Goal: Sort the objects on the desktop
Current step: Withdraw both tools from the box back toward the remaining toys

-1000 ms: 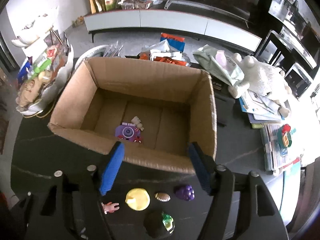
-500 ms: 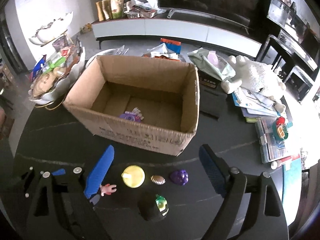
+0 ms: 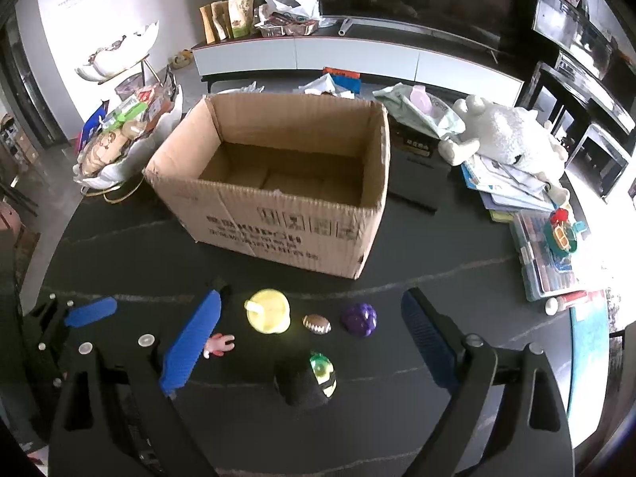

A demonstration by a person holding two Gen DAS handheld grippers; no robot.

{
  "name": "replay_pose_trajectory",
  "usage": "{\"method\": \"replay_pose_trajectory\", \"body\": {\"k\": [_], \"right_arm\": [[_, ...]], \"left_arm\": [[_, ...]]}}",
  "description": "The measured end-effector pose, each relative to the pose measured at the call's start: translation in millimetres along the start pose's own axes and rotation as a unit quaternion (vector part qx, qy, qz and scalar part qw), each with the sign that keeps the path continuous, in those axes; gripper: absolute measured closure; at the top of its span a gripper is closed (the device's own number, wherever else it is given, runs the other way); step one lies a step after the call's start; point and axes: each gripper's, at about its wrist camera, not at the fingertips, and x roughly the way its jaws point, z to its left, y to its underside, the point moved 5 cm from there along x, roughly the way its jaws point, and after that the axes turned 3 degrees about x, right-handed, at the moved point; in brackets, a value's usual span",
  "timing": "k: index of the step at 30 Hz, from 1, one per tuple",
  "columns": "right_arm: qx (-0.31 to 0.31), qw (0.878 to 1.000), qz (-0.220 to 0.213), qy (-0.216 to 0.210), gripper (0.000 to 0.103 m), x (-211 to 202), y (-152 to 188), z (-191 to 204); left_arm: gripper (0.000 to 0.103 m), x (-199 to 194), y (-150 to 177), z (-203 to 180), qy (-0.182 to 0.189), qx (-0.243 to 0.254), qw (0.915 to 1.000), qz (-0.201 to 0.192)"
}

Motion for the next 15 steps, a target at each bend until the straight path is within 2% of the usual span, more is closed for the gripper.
{"method": "replay_pose_trajectory", "body": {"k": [3, 15], "right_arm": [[-0.002, 1.000, 0.009, 0.001, 0.012, 2.7, 12.3, -0.3], [0.012, 1.000, 0.017, 0.003, 0.012, 1.9, 46.5, -10.3]], "left_arm": [[0.001, 1.9, 4.8, 0.7, 0.006, -0.002, 1.0000, 0.006], [0.001, 0.7, 18.4, -1.6, -0.010, 0.015, 0.9998, -0.008]]}}
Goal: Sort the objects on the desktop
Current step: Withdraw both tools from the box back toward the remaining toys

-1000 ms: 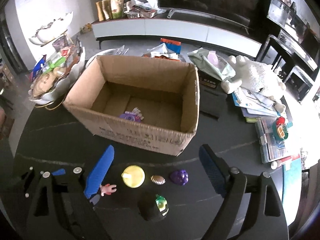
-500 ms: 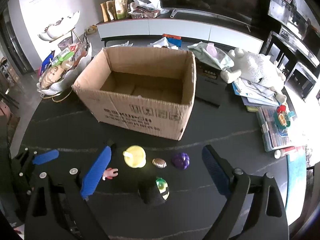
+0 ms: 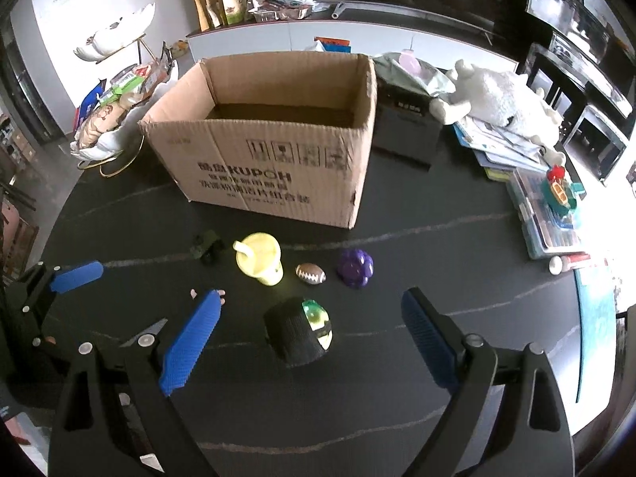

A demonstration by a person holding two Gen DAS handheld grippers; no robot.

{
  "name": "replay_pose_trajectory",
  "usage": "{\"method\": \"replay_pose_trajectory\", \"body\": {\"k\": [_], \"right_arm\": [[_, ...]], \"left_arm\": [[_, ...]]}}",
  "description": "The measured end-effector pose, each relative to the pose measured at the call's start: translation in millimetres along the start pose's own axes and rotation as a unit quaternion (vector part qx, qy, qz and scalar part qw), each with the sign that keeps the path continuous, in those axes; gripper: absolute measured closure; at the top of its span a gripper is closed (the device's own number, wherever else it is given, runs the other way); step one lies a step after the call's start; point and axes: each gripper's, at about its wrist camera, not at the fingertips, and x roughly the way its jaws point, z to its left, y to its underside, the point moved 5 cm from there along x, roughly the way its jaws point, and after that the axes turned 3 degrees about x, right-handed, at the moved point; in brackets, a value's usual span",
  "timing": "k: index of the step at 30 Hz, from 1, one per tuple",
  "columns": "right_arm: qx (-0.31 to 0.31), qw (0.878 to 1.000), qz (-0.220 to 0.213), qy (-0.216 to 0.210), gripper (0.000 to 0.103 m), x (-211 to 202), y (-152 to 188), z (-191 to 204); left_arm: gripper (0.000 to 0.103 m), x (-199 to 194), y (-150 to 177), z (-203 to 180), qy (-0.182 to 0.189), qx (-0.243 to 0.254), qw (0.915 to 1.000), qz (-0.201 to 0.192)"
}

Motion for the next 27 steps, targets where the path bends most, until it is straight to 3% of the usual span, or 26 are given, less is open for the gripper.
{"method": "replay_pose_trajectory", "body": {"k": [16, 21, 27], "right_arm": [[0.011, 1.000, -0.010, -0.003, 0.012, -7.0, 23.2, -4.3], [0.001, 1.000, -0.016, 0.012, 0.006, -7.5, 30.2, -6.3], [-0.010, 0.999, -0.035, 0.008, 0.001, -6.9, 40.6, -4.4]], "left_arm": [[0.001, -12.9, 4.2, 0.0, -0.020, 0.009, 0.9991, -0.035], [0.001, -13.7, 5.2, 2.4, -0.012, 0.001, 0.9991, -0.040], [0.001, -10.3, 7.1, 7.9, -0.046, 0.001, 0.9974, -0.055]]}}
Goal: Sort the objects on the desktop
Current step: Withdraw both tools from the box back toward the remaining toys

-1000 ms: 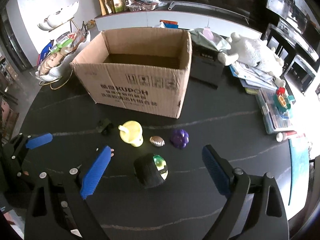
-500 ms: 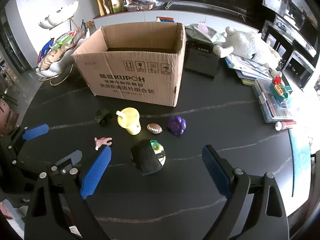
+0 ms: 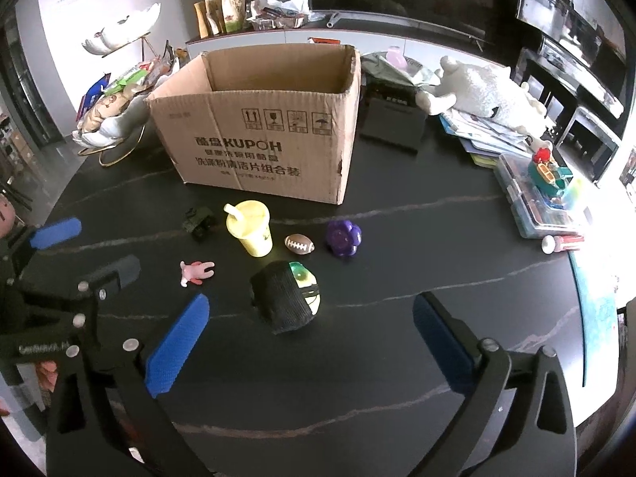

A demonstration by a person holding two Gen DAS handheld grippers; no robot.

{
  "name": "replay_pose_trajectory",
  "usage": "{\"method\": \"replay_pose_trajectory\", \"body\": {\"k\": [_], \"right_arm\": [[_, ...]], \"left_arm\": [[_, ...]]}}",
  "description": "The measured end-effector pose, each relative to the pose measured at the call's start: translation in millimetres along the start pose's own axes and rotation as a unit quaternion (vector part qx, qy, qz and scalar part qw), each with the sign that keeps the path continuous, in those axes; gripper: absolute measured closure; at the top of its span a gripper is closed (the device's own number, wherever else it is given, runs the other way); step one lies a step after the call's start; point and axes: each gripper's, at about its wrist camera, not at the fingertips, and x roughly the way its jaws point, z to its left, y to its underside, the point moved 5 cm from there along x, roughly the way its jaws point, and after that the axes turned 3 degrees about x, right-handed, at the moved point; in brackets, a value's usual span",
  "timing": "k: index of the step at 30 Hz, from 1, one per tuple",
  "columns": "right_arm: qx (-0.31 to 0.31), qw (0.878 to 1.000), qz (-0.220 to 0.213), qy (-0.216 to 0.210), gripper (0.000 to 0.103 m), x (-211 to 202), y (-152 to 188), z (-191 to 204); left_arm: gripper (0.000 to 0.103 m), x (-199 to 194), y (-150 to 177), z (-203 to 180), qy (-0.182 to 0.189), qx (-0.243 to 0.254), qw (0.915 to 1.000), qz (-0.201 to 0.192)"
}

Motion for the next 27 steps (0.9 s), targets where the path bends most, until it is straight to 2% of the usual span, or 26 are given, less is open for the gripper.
{"method": "replay_pose_trajectory", "body": {"k": [2, 4, 6, 10, 12, 14, 17, 27], "right_arm": [[-0.001, 1.000, 0.004, -0.011, 0.001, 3.8, 5.0, 1.7], [0.008, 0.999, 0.019, -0.032, 0.001, 10.5, 10.4, 1.3], [0.009, 0.999, 0.025, -0.027, 0.001, 15.8, 14.3, -0.7], [-0.006, 0.999, 0.036, -0.001, 0.002, 24.5, 21.0, -2.4], [-0.009, 0.999, 0.042, 0.003, 0.008, 28.0, 23.4, -2.1], [-0.004, 0.999, 0.046, 0.002, 0.014, 31.9, 24.9, -2.9], [0.010, 0.998, 0.055, -0.007, 0.017, 38.7, 27.2, -4.5], [-0.008, 0.998, 0.063, -0.010, 0.019, 57.9, 33.5, 7.4]], "left_arm": [[0.001, 3.8, 1.9, 1.9, 0.006, -0.005, 0.9999, 0.006], [0.001, 9.6, 4.8, 4.3, 0.031, -0.026, 0.9990, 0.020], [0.001, 15.0, 8.2, 5.3, 0.051, -0.040, 0.9974, 0.031], [0.001, 27.0, 15.4, 5.8, 0.041, -0.043, 0.9969, 0.051], [0.001, 31.2, 18.2, 7.4, 0.038, -0.054, 0.9961, 0.057], [0.001, 35.2, 20.2, 6.5, 0.036, -0.056, 0.9958, 0.064], [0.001, 40.2, 23.0, 2.4, 0.045, -0.049, 0.9956, 0.066], [0.001, 51.6, 25.1, 4.5, 0.024, -0.064, 0.9950, 0.074]]}}
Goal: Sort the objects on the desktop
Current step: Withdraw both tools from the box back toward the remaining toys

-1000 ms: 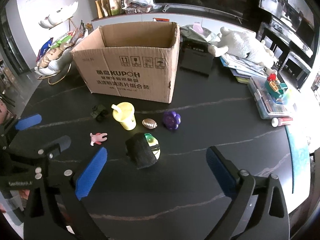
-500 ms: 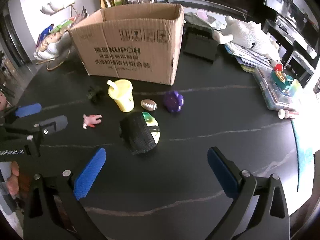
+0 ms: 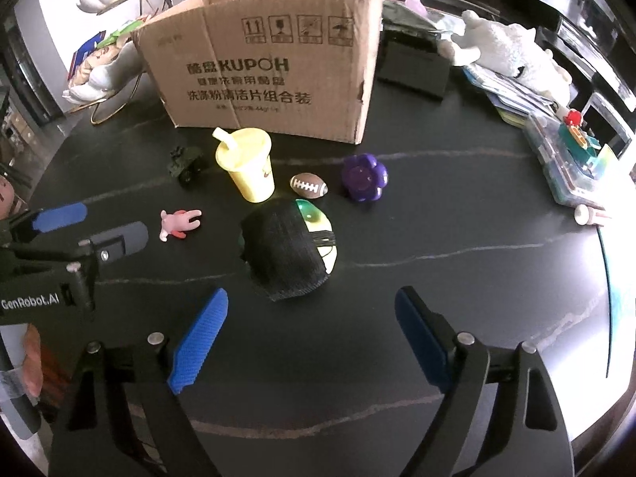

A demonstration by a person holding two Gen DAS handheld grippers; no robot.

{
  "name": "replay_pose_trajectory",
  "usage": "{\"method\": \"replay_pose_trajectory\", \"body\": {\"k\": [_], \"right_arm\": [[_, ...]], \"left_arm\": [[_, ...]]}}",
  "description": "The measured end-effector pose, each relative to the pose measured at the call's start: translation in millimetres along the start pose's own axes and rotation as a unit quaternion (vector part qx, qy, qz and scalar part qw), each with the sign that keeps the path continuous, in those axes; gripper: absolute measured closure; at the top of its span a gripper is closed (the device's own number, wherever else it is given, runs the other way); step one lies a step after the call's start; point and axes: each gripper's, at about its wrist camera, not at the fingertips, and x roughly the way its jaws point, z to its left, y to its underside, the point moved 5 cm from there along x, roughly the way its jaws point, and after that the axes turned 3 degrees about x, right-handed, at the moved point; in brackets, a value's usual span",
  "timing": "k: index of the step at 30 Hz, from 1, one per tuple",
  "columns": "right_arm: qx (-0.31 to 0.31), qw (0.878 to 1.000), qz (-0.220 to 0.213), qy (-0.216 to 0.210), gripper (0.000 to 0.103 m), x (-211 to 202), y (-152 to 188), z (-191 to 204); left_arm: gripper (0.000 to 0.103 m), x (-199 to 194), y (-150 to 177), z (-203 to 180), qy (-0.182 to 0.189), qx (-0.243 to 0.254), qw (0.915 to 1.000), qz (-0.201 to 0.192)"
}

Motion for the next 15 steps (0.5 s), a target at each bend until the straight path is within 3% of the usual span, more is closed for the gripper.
{"method": "replay_pose_trajectory", "body": {"k": [15], "right_arm": [[-0.007, 1.000, 0.011, 0.009, 0.024, 29.4, -11.6, 8.4]], "left_arm": [[0.001, 13.7, -3.5, -7.7, -0.021, 0.028, 0.9994, 0.004]]}}
